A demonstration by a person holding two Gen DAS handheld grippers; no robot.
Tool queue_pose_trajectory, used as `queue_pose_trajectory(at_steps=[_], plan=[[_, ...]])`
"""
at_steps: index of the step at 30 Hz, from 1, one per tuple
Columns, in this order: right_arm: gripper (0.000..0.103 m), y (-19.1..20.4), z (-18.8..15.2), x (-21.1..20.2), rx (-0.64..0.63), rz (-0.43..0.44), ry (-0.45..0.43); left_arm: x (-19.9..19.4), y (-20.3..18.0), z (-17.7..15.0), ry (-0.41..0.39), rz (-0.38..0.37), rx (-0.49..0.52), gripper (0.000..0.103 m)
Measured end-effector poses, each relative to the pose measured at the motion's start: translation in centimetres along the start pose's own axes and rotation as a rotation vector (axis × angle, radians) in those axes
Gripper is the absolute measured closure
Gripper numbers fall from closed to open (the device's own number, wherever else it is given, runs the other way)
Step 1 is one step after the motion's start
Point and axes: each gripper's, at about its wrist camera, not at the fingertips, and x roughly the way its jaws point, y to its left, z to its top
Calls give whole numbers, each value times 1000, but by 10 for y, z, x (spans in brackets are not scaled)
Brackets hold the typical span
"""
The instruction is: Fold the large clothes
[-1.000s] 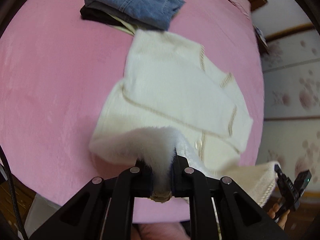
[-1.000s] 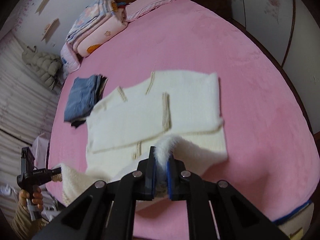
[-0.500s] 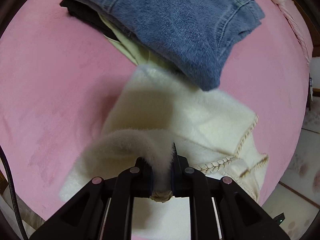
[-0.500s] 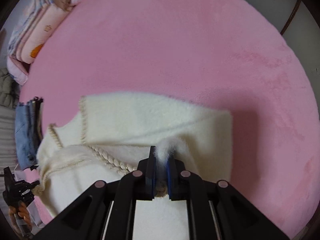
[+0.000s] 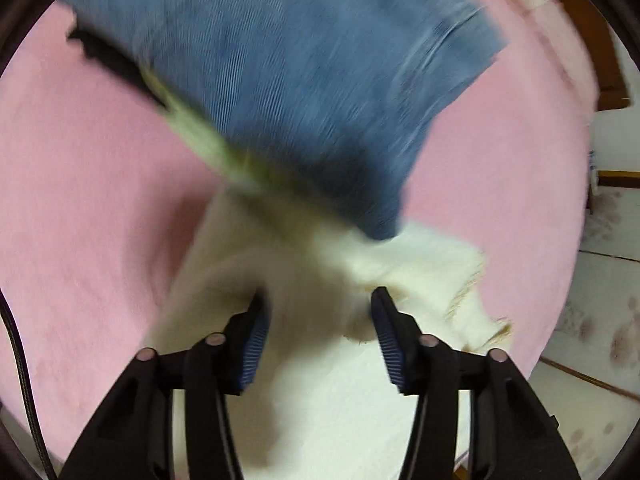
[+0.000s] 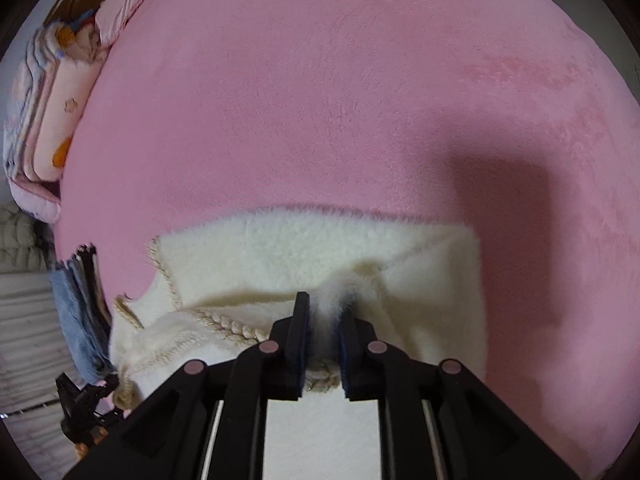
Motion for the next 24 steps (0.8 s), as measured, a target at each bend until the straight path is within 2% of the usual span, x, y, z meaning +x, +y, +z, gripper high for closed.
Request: queue_pose_trajectory(at_steps=[1,2,3,4,6,9,11,16,24], plan=[[82,-2,-1,-3,20,28,-11,-8,-2,2,-47,-18,16,42],[80,-5,-2,-5,35,49,-22,-16,-4,2,-90,-27,33,32],[75,-8,-3,-7,49,64,-38,-21,-8,4,-127,-20,56,29],[65,-10,-4,-11,60,62,-71,-23,-11,5,-143,-12,80,29],[58,-14,-5,-21,77,66,-141,-19,-16,10,-139,17,120,29],[58,-21,-1,-33,104,116,-193,-22,-18,11,-168,36,174,29],[58,-15,-2,-40,48,81,-229,-24,-20,7,-190,39,211,29],[58,0,-6,-47,-150,-8,-239,-44,-5,1,-228,10,323,29],[58,16,-23,-34,-395,-99,-234,-60,5,-23,-296,17,620,29]])
